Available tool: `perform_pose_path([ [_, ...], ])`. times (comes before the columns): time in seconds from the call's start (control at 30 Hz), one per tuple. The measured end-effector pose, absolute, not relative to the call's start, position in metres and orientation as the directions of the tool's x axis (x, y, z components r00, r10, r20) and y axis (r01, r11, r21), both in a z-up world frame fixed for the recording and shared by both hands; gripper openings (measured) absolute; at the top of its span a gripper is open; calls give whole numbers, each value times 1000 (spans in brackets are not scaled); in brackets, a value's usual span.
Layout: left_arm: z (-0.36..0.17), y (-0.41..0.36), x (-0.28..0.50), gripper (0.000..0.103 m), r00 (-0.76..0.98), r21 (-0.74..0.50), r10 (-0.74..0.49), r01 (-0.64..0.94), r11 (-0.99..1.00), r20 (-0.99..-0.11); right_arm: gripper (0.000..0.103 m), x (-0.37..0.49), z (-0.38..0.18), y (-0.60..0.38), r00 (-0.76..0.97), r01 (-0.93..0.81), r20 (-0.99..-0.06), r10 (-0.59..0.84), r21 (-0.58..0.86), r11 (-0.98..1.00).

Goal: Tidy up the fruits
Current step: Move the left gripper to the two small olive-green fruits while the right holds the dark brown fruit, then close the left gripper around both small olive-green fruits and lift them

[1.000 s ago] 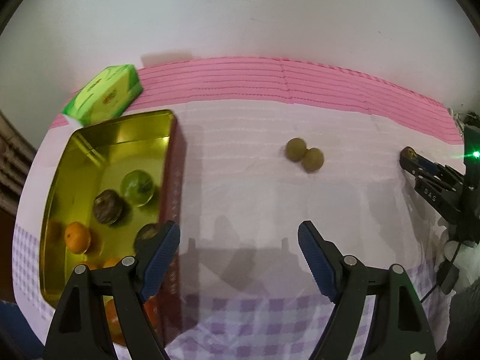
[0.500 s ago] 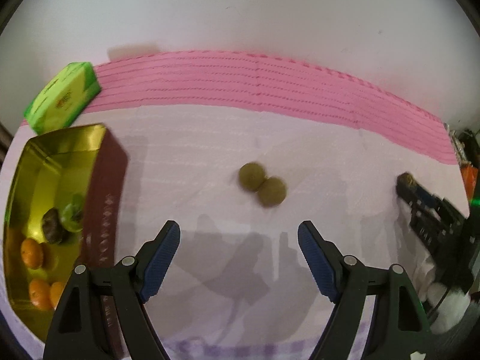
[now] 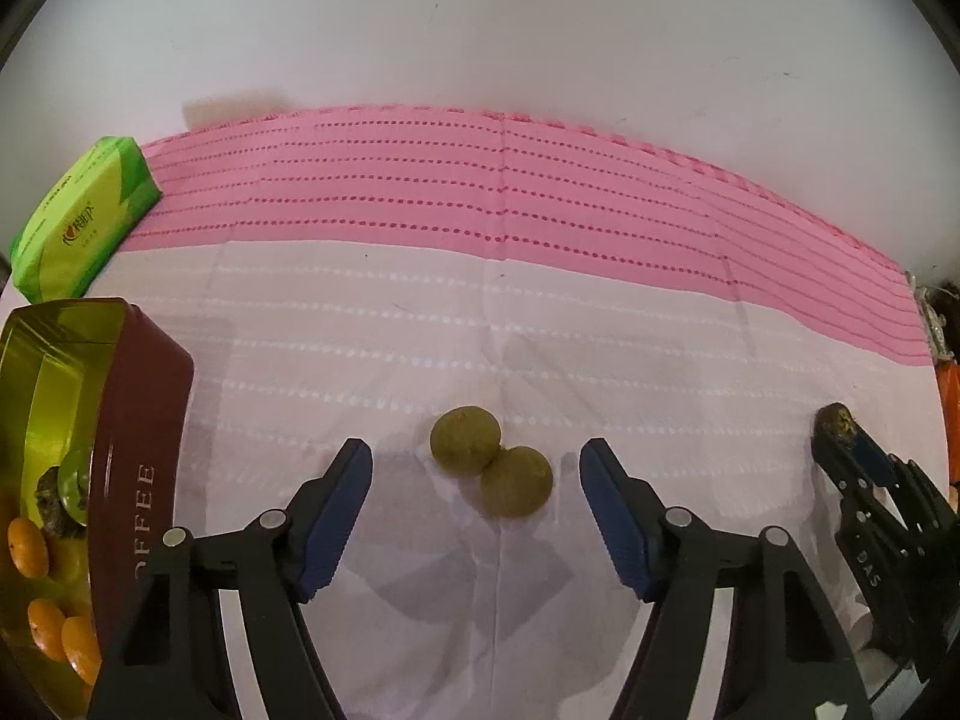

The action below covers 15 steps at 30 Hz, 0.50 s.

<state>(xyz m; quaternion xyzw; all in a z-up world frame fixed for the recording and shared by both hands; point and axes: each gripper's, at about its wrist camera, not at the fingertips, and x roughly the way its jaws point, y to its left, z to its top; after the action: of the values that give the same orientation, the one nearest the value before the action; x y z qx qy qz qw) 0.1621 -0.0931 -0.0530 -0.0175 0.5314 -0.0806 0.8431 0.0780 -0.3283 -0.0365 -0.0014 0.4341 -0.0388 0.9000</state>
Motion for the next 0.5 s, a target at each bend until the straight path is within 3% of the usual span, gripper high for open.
perform_pose_path([
  [0.07,-59,-94,160,59,416,-116,-156,122,986,-896,38,78,-37,-328,620,70,-781,-70,-34,997],
  [0.2,-62,-93,160,54,401,-120,-156,112,986,-903,38,77,-37,-328,620,70,-781,-70,-34,997],
  [0.27,-62,-94,160,44,407,-106,-148,123,987,-901,38,77,-37,-328,620,70,-781,-71,-35,997],
  [0.5,-61,-94,150,35,407,-85,-147,166,982,-901,38,78,-37,-328,620,71,-781,-71,-34,997],
])
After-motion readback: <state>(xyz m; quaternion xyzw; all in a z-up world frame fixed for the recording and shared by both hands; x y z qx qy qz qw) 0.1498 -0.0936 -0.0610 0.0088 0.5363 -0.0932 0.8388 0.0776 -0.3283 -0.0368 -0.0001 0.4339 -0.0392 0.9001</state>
